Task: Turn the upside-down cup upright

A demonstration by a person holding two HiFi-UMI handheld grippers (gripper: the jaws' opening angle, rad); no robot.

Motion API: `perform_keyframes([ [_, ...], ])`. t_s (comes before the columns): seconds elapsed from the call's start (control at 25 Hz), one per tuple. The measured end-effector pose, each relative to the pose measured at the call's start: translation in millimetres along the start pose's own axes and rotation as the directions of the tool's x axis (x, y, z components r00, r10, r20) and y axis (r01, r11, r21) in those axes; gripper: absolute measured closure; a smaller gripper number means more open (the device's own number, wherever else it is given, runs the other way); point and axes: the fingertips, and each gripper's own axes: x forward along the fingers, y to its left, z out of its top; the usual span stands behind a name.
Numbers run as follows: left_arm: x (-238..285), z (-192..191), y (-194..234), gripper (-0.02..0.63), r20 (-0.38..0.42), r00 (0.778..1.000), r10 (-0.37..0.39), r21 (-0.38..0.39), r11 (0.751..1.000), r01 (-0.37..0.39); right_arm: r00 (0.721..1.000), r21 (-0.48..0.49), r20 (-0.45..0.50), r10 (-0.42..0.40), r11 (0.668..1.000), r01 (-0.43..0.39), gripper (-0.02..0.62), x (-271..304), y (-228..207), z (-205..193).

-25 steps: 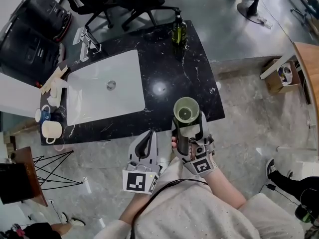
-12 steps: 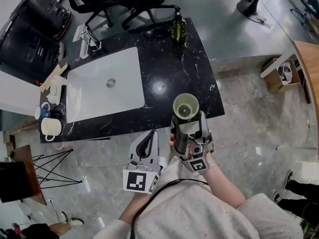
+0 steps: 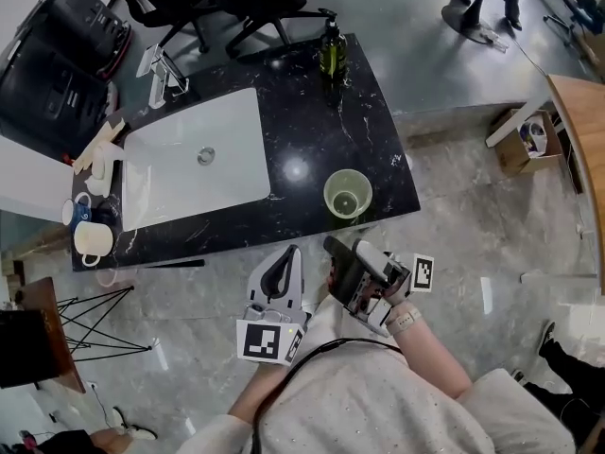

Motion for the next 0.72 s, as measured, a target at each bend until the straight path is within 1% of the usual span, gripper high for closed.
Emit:
perform_keyframes([
  [0.04, 2, -1, -3, 0.601, 0.005, 1.0, -0.007, -0.003, 1.0, 0.007, 0.997, -0.074, -0.036, -0.064, 0.995, 0.061, 0.306, -1, 0, -4],
  [0.08, 5, -1, -6, 0.601, 0.01, 1.0, -0.016, -0.006, 1.0, 0.016, 0.989, -0.146, -0.065, -0.134, 0.982, 0.123, 0.384, -2, -2, -7],
  [0.12, 8, -1, -9, 0.601, 0.014, 1.0, -0.025, -0.009, 1.0, 0.025, 0.975, -0.216, -0.09, -0.204, 0.959, 0.181, 0.449, -5, -5, -9],
  [0.16, 12, -1, -13, 0.601, 0.018, 0.999, -0.035, -0.012, 0.999, 0.035, 0.956, -0.285, -0.108, -0.273, 0.93, 0.233, 0.51, -7, -7, -9],
  [0.2, 15, -1, -17, 0.601, 0.021, 0.999, -0.044, -0.015, 0.999, 0.045, 0.932, -0.356, -0.116, -0.343, 0.891, 0.283, 0.546, -11, -9, -8],
  [0.24, 18, -1, -21, 0.601, 0.023, 0.998, -0.054, -0.019, 0.998, 0.054, 0.904, -0.43, -0.113, -0.413, 0.84, 0.33, 0.573, -15, -11, -7],
  [0.28, 21, -1, -26, 0.601, 0.024, 0.998, -0.063, -0.024, 0.998, 0.063, 0.872, -0.507, -0.098, -0.48, 0.778, 0.371, 0.579, -19, -12, -4],
  [0.32, 23, -1, -30, 0.601, 0.025, 0.997, -0.071, -0.028, 0.997, 0.072, 0.838, -0.586, -0.073, -0.54, 0.703, 0.402, 0.585, -22, -12, -2],
  [0.4, 29, -3, -38, 0.601, 0.024, 0.996, -0.086, -0.038, 0.995, 0.087, 0.772, -0.733, -0.007, -0.636, 0.528, 0.428, 0.588, -27, -12, 2],
  [0.44, 31, -4, -41, 0.601, 0.02, 0.996, -0.092, -0.043, 0.995, 0.093, 0.742, -0.795, 0.028, -0.67, 0.435, 0.423, 0.588, -29, -13, 4],
  [0.48, 33, -6, -45, 0.601, 0.016, 0.995, -0.097, -0.049, 0.994, 0.098, 0.719, -0.847, 0.066, -0.692, 0.342, 0.407, 0.588, -31, -12, 4],
  [0.52, 35, -7, -48, 0.601, 0.011, 0.995, -0.101, -0.054, 0.993, 0.101, 0.701, -0.889, 0.107, -0.705, 0.248, 0.385, 0.589, -32, -10, 5],
  [0.56, 37, -9, -52, 0.601, 0.008, 0.994, -0.105, -0.057, 0.993, 0.105, 0.687, -0.919, 0.152, -0.71, 0.154, 0.363, 0.589, -33, -8, 6],
  [0.6, 38, -10, -55, 0.601, 0.005, 0.994, -0.108, -0.059, 0.992, 0.108, 0.678, -0.937, 0.197, -0.708, 0.068, 0.343, 0.589, -33, -5, 7],
  [0.64, 39, -11, -57, 0.601, 0.002, 0.994, -0.11, -0.061, 0.992, 0.11, 0.671, -0.944, 0.238, -0.702, -0.006, 0.329, 0.589, -34, -3, 8],
  [0.68, 40, -13, -59, 0.6, -0.003, 0.994, -0.112, -0.061, 0.992, 0.112, 0.665, -0.945, 0.273, -0.695, -0.064, 0.321, 0.589, -34, -2, 10],
  [0.72, 42, -14, -60, 0.601, -0.008, 0.994, -0.113, -0.061, 0.992, 0.113, 0.66, -0.942, 0.302, -0.688, -0.109, 0.317, 0.589, -35, -1, 11],
])
